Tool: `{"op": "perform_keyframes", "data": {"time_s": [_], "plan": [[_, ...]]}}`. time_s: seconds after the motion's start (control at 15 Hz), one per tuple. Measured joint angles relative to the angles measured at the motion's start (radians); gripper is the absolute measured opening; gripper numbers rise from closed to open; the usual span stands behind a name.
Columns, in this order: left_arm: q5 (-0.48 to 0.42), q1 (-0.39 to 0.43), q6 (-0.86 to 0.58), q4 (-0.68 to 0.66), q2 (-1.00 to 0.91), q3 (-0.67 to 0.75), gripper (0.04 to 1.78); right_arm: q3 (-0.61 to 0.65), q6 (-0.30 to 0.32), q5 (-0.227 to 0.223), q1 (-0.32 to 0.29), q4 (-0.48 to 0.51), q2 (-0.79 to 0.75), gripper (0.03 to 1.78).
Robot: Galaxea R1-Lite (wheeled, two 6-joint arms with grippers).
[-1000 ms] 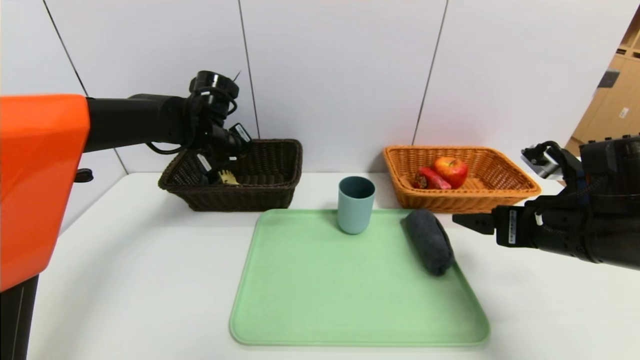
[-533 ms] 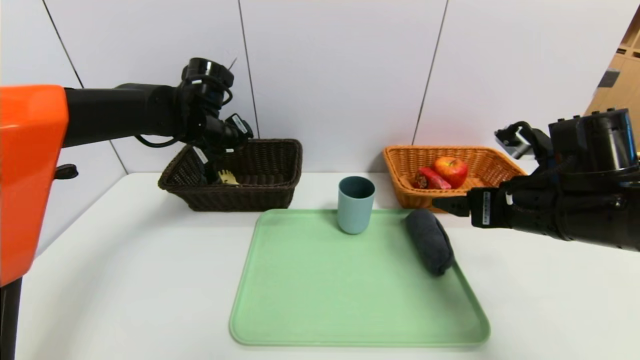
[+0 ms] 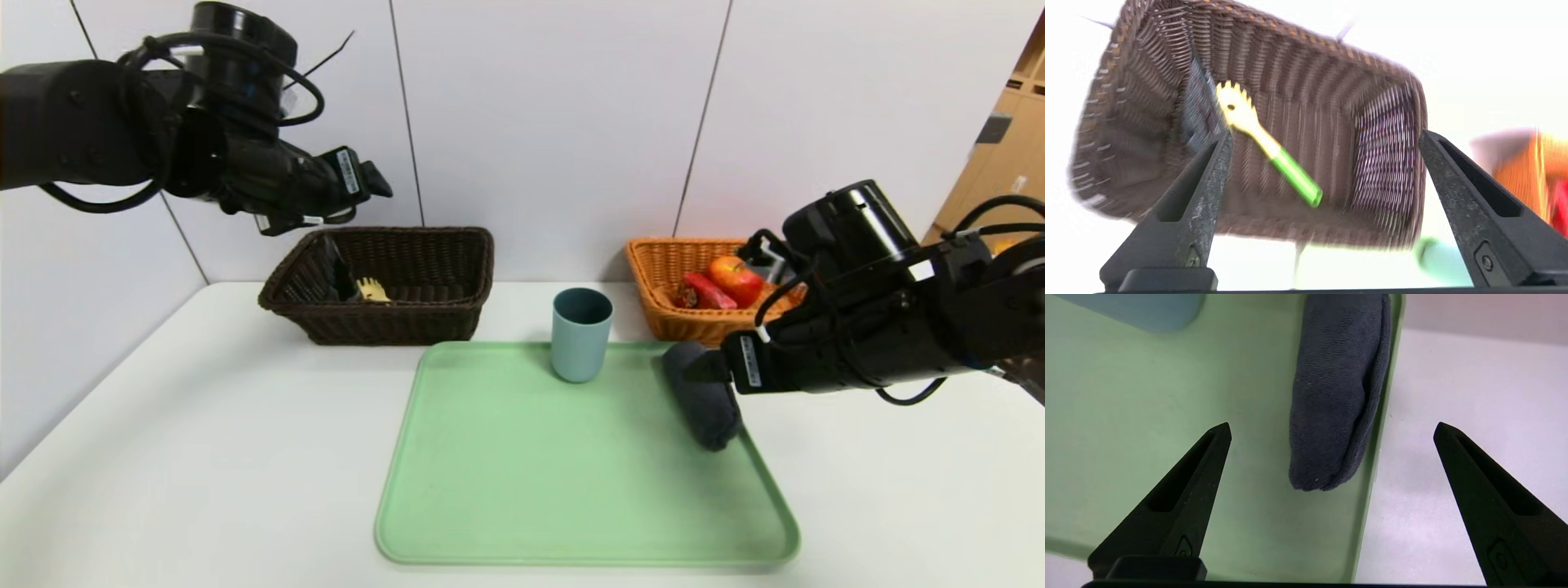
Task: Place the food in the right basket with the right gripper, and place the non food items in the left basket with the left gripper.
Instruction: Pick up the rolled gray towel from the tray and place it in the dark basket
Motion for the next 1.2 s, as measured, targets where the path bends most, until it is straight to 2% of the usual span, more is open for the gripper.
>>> {"op": "perform_keyframes", "data": {"time_s": [0.2,0.53,0.8,0.93,1.07,1.2], "plan": [[-0.056,0.0,0.074,-0.001,-0.127,0.154,1.64,-0.044,0.001,-0.066,0.007,0.007,0.066,1.71],[-0.072,-0.002,0.092,-0.053,-0.263,0.356,1.67,-0.104,0.004,-0.071,0.012,0.017,0.152,1.71],[-0.072,0.0,0.092,-0.059,-0.299,0.389,1.67,-0.137,0.036,-0.072,0.029,0.028,0.204,1.71],[-0.071,0.0,0.092,-0.059,-0.302,0.391,1.68,-0.183,0.071,-0.071,0.037,0.083,0.226,1.68],[-0.071,0.0,0.091,-0.059,-0.303,0.391,1.69,-0.215,0.093,-0.073,0.04,0.131,0.244,1.32],[-0.072,0.0,0.091,-0.059,-0.303,0.391,1.69,-0.223,0.093,-0.072,0.041,0.134,0.256,1.04]]}}
